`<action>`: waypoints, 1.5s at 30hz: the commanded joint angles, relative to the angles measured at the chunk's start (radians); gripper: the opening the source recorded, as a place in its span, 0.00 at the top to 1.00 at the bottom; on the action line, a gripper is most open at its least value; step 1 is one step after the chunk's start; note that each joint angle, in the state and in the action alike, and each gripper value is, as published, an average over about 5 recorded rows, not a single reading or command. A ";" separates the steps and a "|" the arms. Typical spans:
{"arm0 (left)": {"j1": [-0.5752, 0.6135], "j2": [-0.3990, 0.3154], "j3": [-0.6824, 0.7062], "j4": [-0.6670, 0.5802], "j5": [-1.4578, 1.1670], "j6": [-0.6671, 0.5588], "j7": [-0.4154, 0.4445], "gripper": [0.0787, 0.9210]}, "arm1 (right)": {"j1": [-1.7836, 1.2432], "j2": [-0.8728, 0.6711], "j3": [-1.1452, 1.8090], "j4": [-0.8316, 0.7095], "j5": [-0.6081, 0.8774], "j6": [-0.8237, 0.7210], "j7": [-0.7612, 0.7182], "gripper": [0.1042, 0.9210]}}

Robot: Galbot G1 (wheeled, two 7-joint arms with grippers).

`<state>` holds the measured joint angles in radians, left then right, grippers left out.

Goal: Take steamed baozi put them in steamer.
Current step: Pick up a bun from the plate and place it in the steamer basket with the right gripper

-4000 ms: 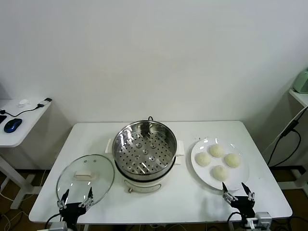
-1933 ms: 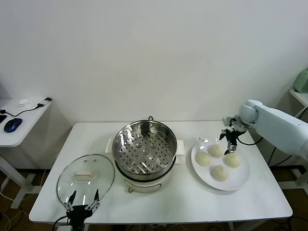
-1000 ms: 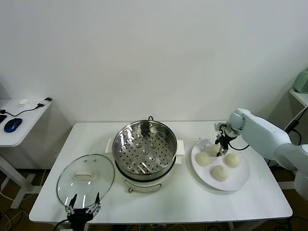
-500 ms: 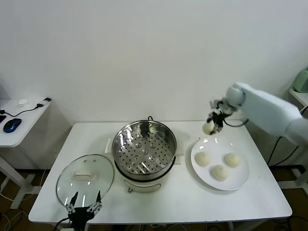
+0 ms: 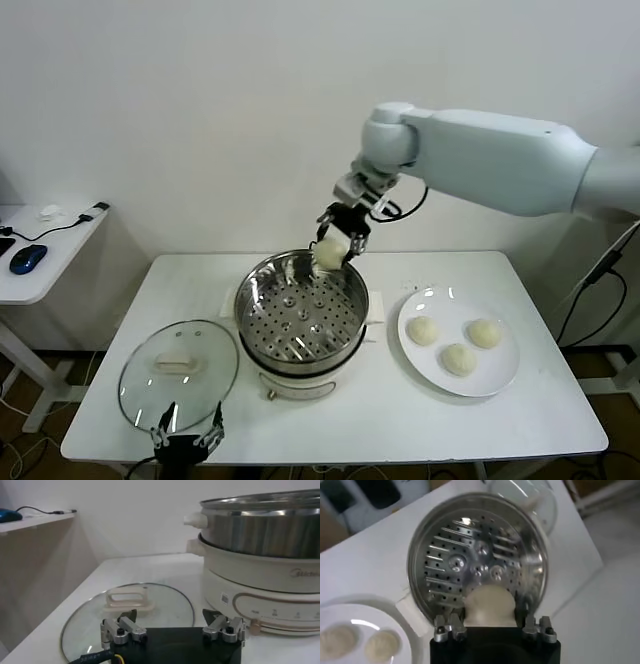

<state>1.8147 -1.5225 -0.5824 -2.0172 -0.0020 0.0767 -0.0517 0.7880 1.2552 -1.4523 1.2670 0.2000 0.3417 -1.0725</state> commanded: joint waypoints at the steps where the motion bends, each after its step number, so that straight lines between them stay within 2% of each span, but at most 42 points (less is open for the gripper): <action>1: 0.003 0.001 0.017 0.001 0.017 -0.004 -0.002 0.12 | -0.158 0.106 0.038 -0.099 -0.413 0.233 0.096 0.33; 12: 0.004 -0.001 0.033 0.006 0.027 -0.011 -0.009 0.12 | -0.328 0.184 0.096 -0.330 -0.463 0.268 0.168 0.33; 26: -0.012 0.002 0.015 0.005 0.006 -0.006 -0.010 0.12 | -0.358 0.244 0.109 -0.483 -0.409 0.312 0.161 0.32; 32: -0.017 0.003 0.011 0.005 -0.001 -0.004 -0.010 0.12 | -0.333 0.244 0.103 -0.472 -0.342 0.330 0.179 0.18; 34: -0.019 0.003 0.011 0.006 -0.001 -0.004 -0.011 0.12 | -0.296 0.229 0.092 -0.438 -0.285 0.331 0.160 0.14; 38: -0.017 0.003 0.009 0.003 -0.002 -0.004 -0.012 0.12 | -0.152 0.169 0.040 -0.341 -0.085 0.314 0.083 0.12; 42: -0.011 0.003 0.011 -0.006 0.000 -0.004 -0.011 0.12 | 0.021 0.077 -0.069 -0.228 0.196 0.250 0.026 0.12; 45: -0.010 0.001 0.013 -0.011 0.001 -0.004 -0.010 0.12 | 0.144 -0.040 -0.187 -0.138 0.402 0.118 0.001 0.12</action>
<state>1.8045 -1.5217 -0.5681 -2.0267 -0.0019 0.0717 -0.0621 0.6637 1.3834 -1.4607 0.9593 0.1518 0.5986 -0.9903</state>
